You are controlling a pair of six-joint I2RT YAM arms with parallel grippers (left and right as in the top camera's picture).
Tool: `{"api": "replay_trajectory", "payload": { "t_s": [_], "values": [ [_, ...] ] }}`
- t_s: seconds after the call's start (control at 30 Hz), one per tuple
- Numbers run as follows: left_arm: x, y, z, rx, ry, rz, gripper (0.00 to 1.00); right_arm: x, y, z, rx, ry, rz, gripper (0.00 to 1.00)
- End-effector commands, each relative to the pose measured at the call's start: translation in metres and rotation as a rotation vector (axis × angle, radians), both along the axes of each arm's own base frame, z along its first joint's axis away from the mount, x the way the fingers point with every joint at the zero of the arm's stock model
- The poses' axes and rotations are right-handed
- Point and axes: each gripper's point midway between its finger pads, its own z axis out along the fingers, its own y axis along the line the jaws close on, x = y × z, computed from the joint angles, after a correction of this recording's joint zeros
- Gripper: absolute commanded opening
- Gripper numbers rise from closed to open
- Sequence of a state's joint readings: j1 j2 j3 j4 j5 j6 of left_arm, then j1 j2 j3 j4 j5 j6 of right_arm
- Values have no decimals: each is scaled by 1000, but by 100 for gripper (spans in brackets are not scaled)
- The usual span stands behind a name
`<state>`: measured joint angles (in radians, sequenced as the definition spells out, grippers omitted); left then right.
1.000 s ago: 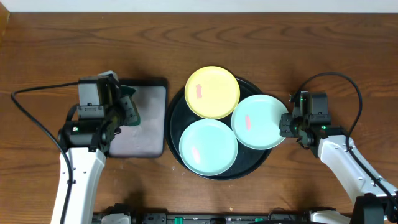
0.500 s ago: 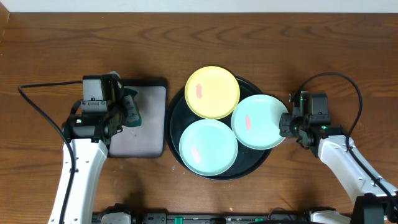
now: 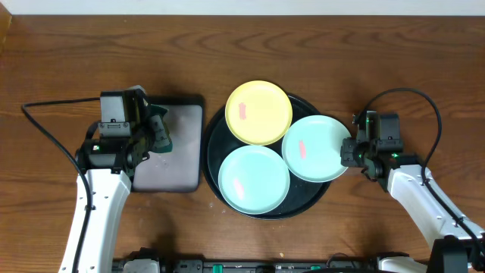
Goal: Clean dirty plates on tray and stack at the side
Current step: 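Lift the green sponge out of the basin with the left gripper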
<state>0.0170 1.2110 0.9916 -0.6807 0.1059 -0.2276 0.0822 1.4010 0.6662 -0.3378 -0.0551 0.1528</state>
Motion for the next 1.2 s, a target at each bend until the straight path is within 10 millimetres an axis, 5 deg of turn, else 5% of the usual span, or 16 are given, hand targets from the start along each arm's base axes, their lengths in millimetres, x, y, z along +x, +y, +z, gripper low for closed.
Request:
{"api": "replay_trajectory", "payload": {
  "t_s": [0.0,0.2,0.53,0.77,1.17],
  "values": [
    [3,2,3,13,-14,-8,7,-2,-2,-5,-4,13,-10,20],
    [4,2,4,13,-22,-7,7,-3,-2,-5,-9,14,-1,6],
    [4,2,4,13,-22,-7,8,-9,-3,-8,-12,44,-1,9],
    [4,2,4,13,-23,-7,7,-4,-6,-6,-30,21,-13,2],
    [8,2,7,14,-41,-8,7,-5,-12,27,-42,-66,-44,1]
  ]
}}
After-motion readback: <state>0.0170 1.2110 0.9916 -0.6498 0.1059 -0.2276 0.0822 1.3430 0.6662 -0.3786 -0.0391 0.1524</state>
